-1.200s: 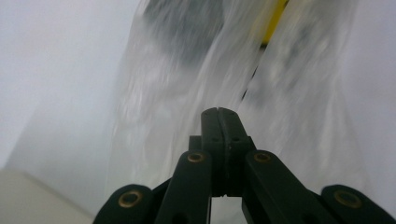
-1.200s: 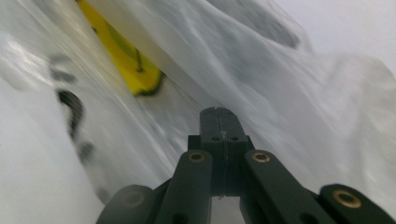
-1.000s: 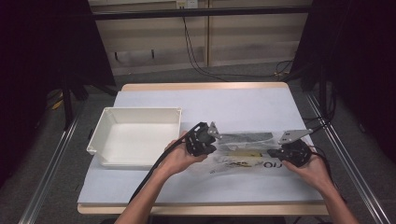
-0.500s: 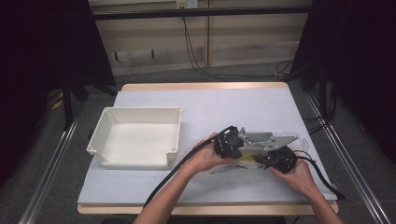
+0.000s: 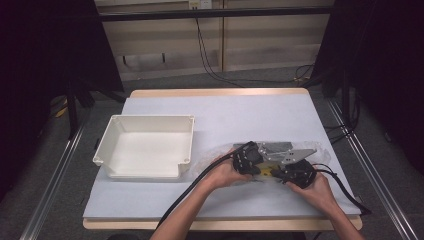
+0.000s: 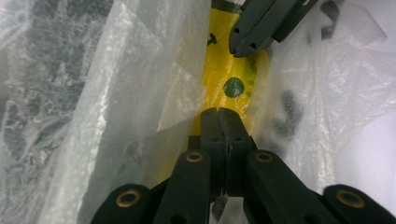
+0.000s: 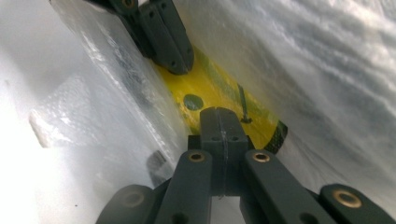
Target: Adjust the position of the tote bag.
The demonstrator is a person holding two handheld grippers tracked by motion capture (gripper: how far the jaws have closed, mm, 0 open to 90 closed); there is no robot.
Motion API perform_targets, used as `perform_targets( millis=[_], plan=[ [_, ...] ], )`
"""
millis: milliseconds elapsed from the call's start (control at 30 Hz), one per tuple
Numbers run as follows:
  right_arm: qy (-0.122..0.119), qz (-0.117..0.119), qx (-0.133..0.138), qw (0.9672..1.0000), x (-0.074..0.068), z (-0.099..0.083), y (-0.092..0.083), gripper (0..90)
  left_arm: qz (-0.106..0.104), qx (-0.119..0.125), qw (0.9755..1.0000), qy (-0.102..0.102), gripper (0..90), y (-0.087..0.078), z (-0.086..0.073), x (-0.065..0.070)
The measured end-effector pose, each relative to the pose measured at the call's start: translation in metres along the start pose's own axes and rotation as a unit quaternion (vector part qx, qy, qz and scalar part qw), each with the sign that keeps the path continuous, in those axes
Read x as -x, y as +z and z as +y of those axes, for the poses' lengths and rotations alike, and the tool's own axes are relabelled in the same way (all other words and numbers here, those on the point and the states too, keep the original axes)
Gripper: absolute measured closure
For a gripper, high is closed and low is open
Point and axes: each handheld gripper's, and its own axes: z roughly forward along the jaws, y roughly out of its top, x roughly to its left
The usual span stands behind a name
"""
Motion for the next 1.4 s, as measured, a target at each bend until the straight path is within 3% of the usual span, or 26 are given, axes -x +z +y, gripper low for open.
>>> perform_targets(
  millis=[167,333,600,667,733,833,867,1067,1133,1200,1400],
  plan=[
    [0.005,0.006,0.003,1.0,0.001,-0.004,0.001,90.0,0.016,0.037,0.9991,-0.013,90.0,-0.01,-0.001,-0.004],
    [0.005,0.013,0.007,0.9999,-0.001,-0.005,0.0,90.0,0.03,0.049,0.9982,-0.016,90.0,-0.019,0.0,-0.01],
    [0.005,0.023,0.015,0.9996,-0.004,-0.005,-0.001,90.0,0.036,0.072,0.9963,-0.029,90.0,-0.029,-0.001,-0.02],
    [0.006,0.022,0.015,0.9996,-0.003,-0.005,-0.001,90.0,0.056,0.078,0.9948,-0.034,90.0,-0.031,0.0,-0.022],
    [0.0,0.02,0.006,0.9998,-0.004,-0.005,0.0,90.0,0.045,0.084,0.9946,-0.042,90.0,-0.033,0.0,-0.027],
    [0.002,0.031,0.006,0.9995,-0.004,-0.006,0.001,90.0,0.055,0.092,0.9937,-0.034,90.0,-0.036,0.001,-0.027],
    [0.001,0.031,0.006,0.9995,-0.004,-0.006,0.0,90.0,0.043,0.099,0.9934,-0.038,90.0,-0.038,0.003,-0.029],
    [0.001,0.033,0.006,0.9994,-0.004,-0.006,0.001,90.0,0.053,0.1,0.9924,-0.048,90.0,-0.043,0.009,-0.04],
    [0.001,0.034,0.006,0.9994,-0.004,-0.006,0.001,90.0,0.05,0.104,0.9925,-0.041,89.8,-0.045,0.012,-0.04],
    [0.0,0.034,0.006,0.9994,-0.004,-0.006,0.001,90.0,0.061,0.1,0.9921,-0.044,89.9,-0.044,0.014,-0.045],
    [-0.002,0.029,0.001,0.9996,-0.004,-0.005,0.0,90.0,0.061,0.088,0.9912,-0.077,90.0,-0.039,0.014,-0.072]
  ],
)
